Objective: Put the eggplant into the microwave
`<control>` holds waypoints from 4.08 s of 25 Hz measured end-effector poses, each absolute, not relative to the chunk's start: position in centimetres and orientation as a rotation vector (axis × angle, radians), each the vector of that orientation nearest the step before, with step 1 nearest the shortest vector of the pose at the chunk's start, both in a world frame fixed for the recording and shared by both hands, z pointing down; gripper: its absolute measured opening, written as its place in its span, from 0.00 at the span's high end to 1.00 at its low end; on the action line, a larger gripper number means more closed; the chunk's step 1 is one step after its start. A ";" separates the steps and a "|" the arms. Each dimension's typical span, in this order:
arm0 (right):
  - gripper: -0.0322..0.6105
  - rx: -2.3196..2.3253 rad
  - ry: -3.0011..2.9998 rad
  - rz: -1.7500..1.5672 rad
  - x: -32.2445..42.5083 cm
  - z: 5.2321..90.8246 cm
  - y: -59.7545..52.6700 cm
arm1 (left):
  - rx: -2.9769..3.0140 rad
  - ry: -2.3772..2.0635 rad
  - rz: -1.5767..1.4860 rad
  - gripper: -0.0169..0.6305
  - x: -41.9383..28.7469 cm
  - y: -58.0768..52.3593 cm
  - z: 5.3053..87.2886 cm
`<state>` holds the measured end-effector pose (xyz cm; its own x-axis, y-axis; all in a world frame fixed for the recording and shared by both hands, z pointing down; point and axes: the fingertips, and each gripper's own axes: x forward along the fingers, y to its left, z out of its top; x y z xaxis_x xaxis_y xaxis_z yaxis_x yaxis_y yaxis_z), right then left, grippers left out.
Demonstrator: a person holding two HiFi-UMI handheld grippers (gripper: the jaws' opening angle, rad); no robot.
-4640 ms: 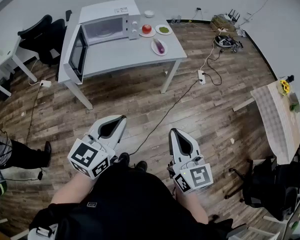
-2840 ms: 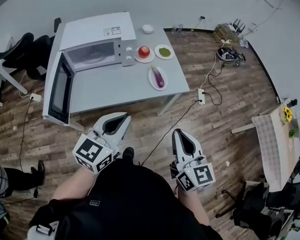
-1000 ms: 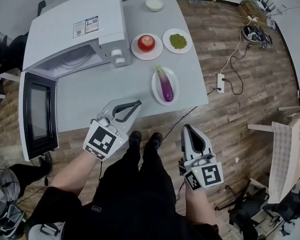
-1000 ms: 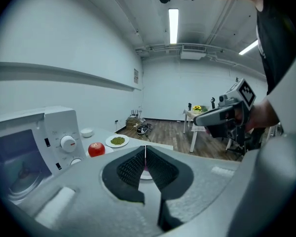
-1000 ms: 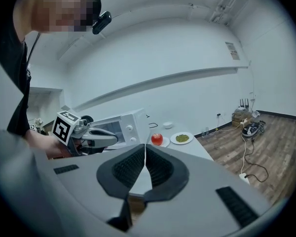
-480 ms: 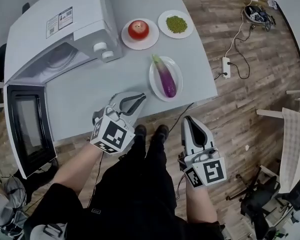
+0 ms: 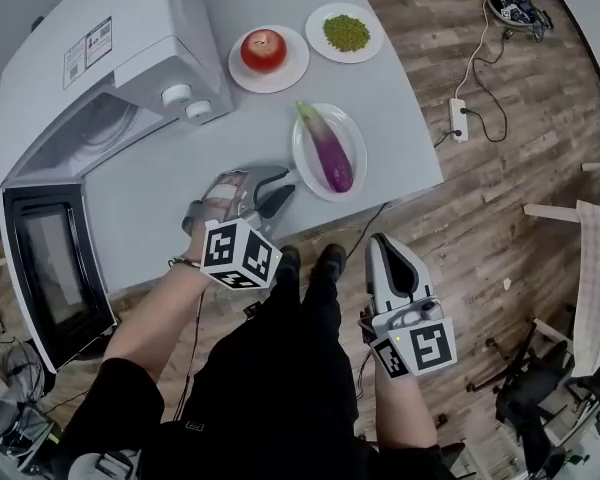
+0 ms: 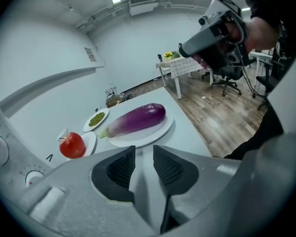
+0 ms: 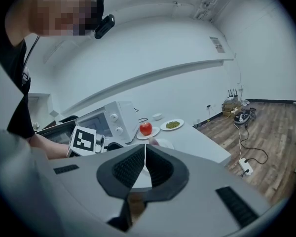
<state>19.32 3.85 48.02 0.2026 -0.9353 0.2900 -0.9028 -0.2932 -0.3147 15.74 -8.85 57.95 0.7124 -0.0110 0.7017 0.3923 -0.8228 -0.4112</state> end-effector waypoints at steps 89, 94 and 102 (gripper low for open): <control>0.92 -2.425 1.692 -0.738 18.1 52.8 9.3 | -1.688 -0.223 -0.479 0.95 23.5 -4.0 58.7; 0.92 -2.418 1.708 -0.731 18.0 52.6 9.0 | -1.683 -0.199 -0.466 0.95 23.2 -4.3 58.4; 0.92 -2.425 1.738 -0.741 17.7 52.0 8.7 | -1.665 -0.151 -0.433 0.95 22.5 -5.0 57.3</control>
<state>17.71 8.66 51.97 0.2452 -0.9074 0.3415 -0.8748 -0.3588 -0.3254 22.48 -5.02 57.30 0.9186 -0.1501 0.3656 0.3449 -0.1470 -0.9270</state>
